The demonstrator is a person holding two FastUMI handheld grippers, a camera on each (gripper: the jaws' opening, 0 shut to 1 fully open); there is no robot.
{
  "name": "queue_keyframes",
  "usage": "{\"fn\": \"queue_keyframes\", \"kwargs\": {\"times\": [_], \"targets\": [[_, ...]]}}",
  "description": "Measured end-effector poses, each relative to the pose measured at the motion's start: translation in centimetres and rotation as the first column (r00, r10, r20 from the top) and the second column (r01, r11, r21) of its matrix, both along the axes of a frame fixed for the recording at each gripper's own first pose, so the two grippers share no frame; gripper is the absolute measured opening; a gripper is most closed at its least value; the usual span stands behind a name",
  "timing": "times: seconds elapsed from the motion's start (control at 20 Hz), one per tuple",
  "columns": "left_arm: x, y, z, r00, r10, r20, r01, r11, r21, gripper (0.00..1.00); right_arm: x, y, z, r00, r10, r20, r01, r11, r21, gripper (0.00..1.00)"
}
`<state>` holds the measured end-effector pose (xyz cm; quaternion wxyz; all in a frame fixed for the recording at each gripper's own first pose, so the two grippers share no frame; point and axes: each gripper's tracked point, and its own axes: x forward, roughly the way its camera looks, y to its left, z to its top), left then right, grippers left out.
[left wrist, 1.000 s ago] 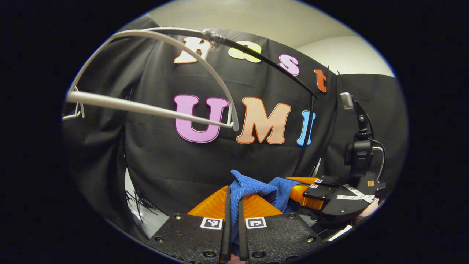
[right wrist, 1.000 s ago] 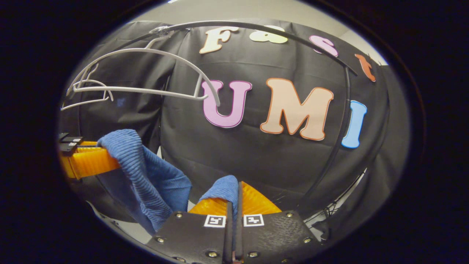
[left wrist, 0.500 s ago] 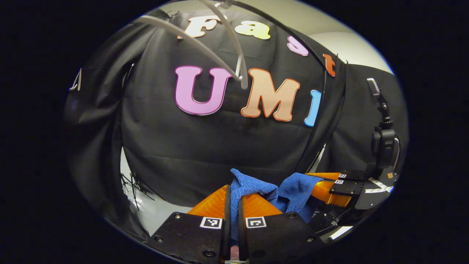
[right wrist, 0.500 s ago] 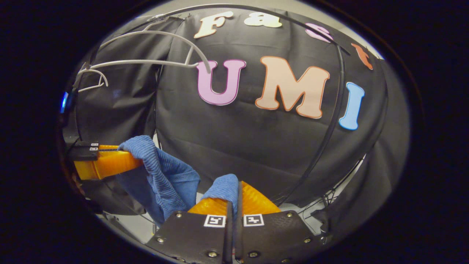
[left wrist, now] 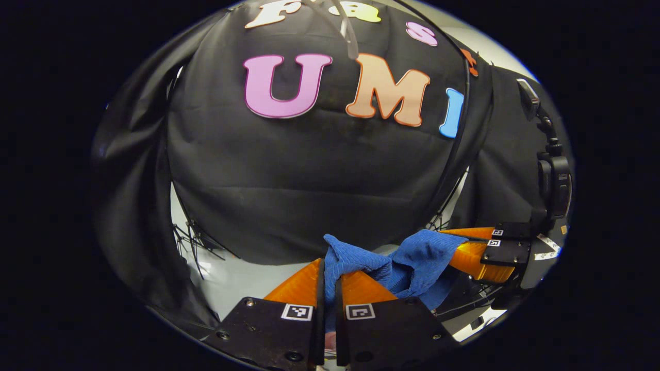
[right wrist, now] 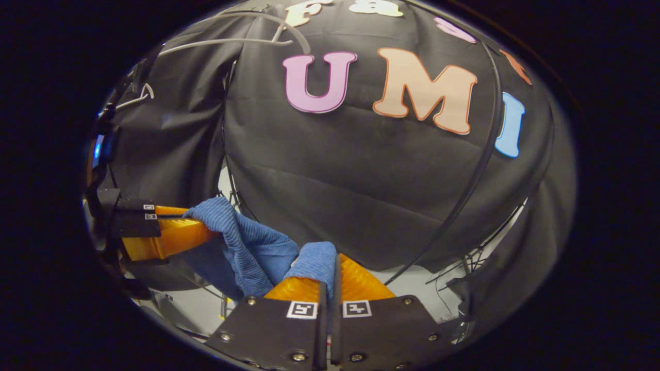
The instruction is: Grasp the clothes on the hanger with both hands and then place them into the laundry hamper below.
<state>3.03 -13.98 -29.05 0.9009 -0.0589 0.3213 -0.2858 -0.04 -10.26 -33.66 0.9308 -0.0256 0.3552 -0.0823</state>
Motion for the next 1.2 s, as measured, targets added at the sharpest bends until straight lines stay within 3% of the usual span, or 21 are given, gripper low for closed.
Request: {"fn": "queue_keyframes", "kwargs": {"times": [0.55,0.9,1.2], "targets": [[-4.2,1.4,-7.9,0.985,-0.018,-0.174,0.043,0.989,0.139,0.10,-4.4,0.6,-6.5,0.986,-0.005,-0.164,0.011,0.999,0.032,0.04],[-8.0,2.9,-12.4,0.951,-0.001,-0.308,0.071,0.974,0.215,0.10,-8.6,0.7,-10.7,0.956,-0.016,-0.293,0.035,0.998,0.059,0.06],[-10.7,3.7,-14.7,0.928,-0.007,-0.374,0.116,0.956,0.271,0.10,-9.9,0.5,-11.7,0.943,-0.021,-0.333,0.048,0.996,0.072,0.06]]}}
